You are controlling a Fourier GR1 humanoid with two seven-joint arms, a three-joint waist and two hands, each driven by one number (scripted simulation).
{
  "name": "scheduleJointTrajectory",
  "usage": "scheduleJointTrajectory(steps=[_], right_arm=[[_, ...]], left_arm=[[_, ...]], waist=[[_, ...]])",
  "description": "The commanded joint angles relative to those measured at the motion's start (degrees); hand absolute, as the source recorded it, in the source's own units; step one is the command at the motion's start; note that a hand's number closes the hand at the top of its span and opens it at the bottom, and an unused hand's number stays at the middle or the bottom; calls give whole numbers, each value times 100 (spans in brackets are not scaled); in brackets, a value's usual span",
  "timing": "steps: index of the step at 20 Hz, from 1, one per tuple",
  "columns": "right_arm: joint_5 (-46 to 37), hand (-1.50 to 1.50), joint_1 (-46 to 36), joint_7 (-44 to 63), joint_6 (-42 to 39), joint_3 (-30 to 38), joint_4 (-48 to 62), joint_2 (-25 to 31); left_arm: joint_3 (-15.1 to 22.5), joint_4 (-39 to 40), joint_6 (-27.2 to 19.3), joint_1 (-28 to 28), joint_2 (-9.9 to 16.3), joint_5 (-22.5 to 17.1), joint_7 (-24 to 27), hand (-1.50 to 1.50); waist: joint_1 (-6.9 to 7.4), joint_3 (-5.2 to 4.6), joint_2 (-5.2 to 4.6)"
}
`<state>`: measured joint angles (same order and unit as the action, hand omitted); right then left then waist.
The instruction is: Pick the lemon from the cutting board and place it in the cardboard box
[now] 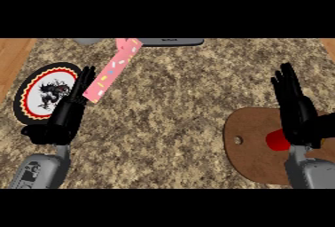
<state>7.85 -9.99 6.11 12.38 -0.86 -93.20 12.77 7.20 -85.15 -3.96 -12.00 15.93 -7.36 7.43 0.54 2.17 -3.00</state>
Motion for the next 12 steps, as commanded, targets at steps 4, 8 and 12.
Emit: scheduleJointTrajectory(steps=[4, 8, 12], right_arm=[[1492, -150, 186, -237, -2120, 1168, 316, 1470], [717, -150, 286, -1440, -1439, 2284, 822, 2069], [1146, -150, 798, -3408, -2661, 2583, 1186, 1948]], left_arm=[[-522, 2, -58, 508, 213, -454, -712, 0], [-733, 93, 73, 883, 196, -898, -1038, 0], [-835, -364, 111, 1099, 352, -1085, -1460, 0]], waist=[[-30, -191, 307], [-91, -175, 278], [-39, -178, 315]])
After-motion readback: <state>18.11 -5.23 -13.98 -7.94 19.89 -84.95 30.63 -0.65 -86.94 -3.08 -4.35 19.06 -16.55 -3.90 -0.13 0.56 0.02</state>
